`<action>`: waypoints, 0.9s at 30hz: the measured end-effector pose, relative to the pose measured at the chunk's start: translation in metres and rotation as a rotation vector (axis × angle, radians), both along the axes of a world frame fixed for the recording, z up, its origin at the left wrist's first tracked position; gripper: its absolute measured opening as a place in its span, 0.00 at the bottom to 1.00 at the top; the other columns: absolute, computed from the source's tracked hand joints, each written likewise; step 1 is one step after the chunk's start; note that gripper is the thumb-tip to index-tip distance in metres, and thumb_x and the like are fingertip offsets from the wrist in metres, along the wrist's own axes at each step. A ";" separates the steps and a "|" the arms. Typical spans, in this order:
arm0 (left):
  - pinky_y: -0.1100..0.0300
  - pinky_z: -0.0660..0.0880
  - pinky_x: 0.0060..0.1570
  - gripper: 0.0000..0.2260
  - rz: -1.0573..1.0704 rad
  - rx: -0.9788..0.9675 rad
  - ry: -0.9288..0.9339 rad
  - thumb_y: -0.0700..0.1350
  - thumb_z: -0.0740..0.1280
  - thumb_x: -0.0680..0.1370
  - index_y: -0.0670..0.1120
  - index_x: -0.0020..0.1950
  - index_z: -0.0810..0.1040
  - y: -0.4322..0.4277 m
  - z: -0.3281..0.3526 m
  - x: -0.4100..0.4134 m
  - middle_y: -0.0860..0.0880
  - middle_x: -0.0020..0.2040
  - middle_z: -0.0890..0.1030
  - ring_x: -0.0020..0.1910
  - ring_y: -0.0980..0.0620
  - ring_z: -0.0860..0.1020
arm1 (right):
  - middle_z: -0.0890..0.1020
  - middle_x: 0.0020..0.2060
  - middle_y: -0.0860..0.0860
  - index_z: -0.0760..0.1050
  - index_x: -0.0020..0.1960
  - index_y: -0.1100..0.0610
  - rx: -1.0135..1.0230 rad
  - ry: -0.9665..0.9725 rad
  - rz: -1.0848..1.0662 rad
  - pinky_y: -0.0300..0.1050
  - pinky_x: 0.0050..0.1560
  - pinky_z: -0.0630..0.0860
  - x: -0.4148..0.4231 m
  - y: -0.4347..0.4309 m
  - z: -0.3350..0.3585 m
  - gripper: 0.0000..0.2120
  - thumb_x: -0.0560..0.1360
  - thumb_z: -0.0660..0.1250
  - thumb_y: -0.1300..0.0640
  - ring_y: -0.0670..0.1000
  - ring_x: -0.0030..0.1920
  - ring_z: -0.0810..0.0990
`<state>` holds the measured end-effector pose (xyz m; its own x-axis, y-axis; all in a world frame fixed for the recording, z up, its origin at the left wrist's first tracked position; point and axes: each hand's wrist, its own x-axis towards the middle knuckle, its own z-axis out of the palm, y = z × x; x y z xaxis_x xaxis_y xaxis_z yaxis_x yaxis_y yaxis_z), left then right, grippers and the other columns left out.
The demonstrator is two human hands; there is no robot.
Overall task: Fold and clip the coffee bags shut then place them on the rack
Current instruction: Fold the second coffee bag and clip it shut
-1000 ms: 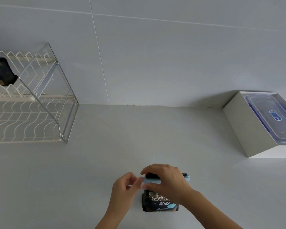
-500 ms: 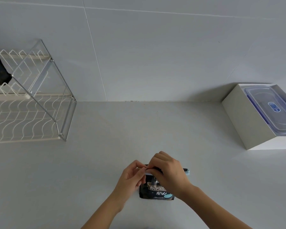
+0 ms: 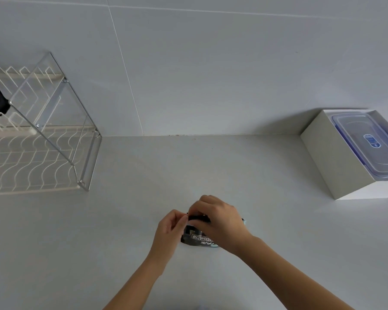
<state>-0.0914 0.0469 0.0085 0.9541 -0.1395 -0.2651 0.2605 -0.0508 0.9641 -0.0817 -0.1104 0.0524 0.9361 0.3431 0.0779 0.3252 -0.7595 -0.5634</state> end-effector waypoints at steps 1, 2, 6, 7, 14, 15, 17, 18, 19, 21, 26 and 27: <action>0.72 0.65 0.27 0.10 0.009 -0.018 0.022 0.43 0.63 0.79 0.40 0.40 0.74 0.000 0.000 0.001 0.56 0.24 0.69 0.25 0.59 0.66 | 0.78 0.41 0.44 0.76 0.47 0.47 -0.033 -0.002 -0.006 0.38 0.35 0.69 0.001 0.000 -0.001 0.06 0.73 0.66 0.46 0.44 0.44 0.74; 0.71 0.65 0.27 0.10 0.008 -0.032 0.048 0.44 0.63 0.78 0.41 0.40 0.74 -0.001 -0.001 0.002 0.56 0.24 0.69 0.25 0.59 0.66 | 0.79 0.41 0.44 0.76 0.47 0.48 -0.058 -0.013 -0.016 0.39 0.35 0.69 0.001 0.000 -0.001 0.07 0.73 0.66 0.45 0.44 0.44 0.74; 0.66 0.67 0.31 0.11 0.002 -0.028 0.075 0.48 0.63 0.78 0.45 0.37 0.74 -0.004 -0.005 0.003 0.55 0.26 0.69 0.28 0.58 0.67 | 0.79 0.34 0.47 0.78 0.38 0.54 -0.051 -0.093 -0.057 0.37 0.29 0.63 -0.002 0.004 -0.004 0.09 0.73 0.67 0.50 0.48 0.36 0.75; 0.66 0.67 0.31 0.11 0.006 -0.037 0.053 0.49 0.64 0.77 0.45 0.37 0.74 -0.004 -0.006 0.002 0.55 0.27 0.70 0.29 0.57 0.68 | 0.78 0.32 0.47 0.77 0.36 0.55 -0.041 -0.106 -0.055 0.36 0.28 0.63 -0.004 0.006 -0.005 0.10 0.73 0.67 0.51 0.49 0.35 0.74; 0.69 0.69 0.35 0.11 0.099 0.091 -0.120 0.50 0.63 0.76 0.49 0.35 0.73 -0.017 -0.013 -0.009 0.55 0.31 0.75 0.32 0.57 0.73 | 0.79 0.30 0.47 0.81 0.37 0.52 0.015 -0.137 -0.016 0.39 0.38 0.71 -0.009 -0.001 -0.005 0.06 0.72 0.70 0.55 0.49 0.32 0.75; 0.68 0.70 0.36 0.10 0.104 0.143 -0.146 0.49 0.62 0.77 0.48 0.36 0.73 -0.017 -0.014 -0.008 0.54 0.32 0.76 0.33 0.57 0.74 | 0.80 0.32 0.46 0.81 0.40 0.51 0.013 -0.119 0.000 0.40 0.45 0.71 -0.007 -0.005 -0.003 0.04 0.73 0.69 0.54 0.48 0.34 0.76; 0.61 0.74 0.40 0.08 0.159 0.266 -0.177 0.43 0.62 0.78 0.46 0.39 0.75 -0.014 -0.013 -0.002 0.53 0.36 0.79 0.38 0.54 0.77 | 0.82 0.39 0.43 0.80 0.45 0.47 0.025 -0.097 -0.032 0.39 0.54 0.68 -0.005 -0.020 0.001 0.04 0.72 0.67 0.55 0.45 0.41 0.76; 0.55 0.75 0.43 0.07 0.211 0.337 -0.193 0.41 0.62 0.78 0.46 0.41 0.76 -0.012 -0.010 0.000 0.52 0.38 0.79 0.41 0.52 0.78 | 0.81 0.42 0.41 0.79 0.46 0.46 0.031 -0.094 -0.069 0.39 0.55 0.67 -0.006 -0.032 0.002 0.05 0.71 0.68 0.54 0.44 0.44 0.76; 0.51 0.75 0.47 0.06 0.261 0.402 -0.226 0.42 0.61 0.78 0.47 0.43 0.76 -0.011 -0.006 0.003 0.53 0.41 0.80 0.43 0.52 0.78 | 0.81 0.43 0.40 0.79 0.47 0.45 0.040 -0.077 -0.111 0.39 0.53 0.69 -0.009 -0.045 0.001 0.06 0.71 0.69 0.54 0.43 0.46 0.76; 0.47 0.74 0.51 0.07 0.270 0.509 -0.354 0.46 0.61 0.76 0.47 0.47 0.78 -0.012 0.005 0.008 0.54 0.44 0.80 0.46 0.52 0.78 | 0.80 0.46 0.40 0.78 0.49 0.44 0.120 0.008 -0.209 0.40 0.48 0.74 -0.017 -0.069 -0.004 0.10 0.71 0.71 0.58 0.43 0.48 0.76; 0.52 0.68 0.59 0.09 -0.177 0.847 -0.714 0.49 0.68 0.72 0.52 0.51 0.76 -0.037 0.034 0.024 0.55 0.49 0.78 0.50 0.53 0.75 | 0.82 0.43 0.39 0.76 0.44 0.41 0.462 0.084 -0.477 0.31 0.43 0.76 -0.036 -0.079 -0.020 0.17 0.71 0.71 0.65 0.44 0.46 0.81; 0.53 0.66 0.60 0.09 -0.266 0.922 -0.768 0.50 0.68 0.71 0.53 0.51 0.76 -0.045 0.038 0.027 0.55 0.49 0.78 0.51 0.52 0.75 | 0.82 0.43 0.39 0.76 0.45 0.41 0.518 0.101 -0.504 0.31 0.44 0.76 -0.038 -0.077 -0.023 0.17 0.71 0.71 0.64 0.43 0.46 0.81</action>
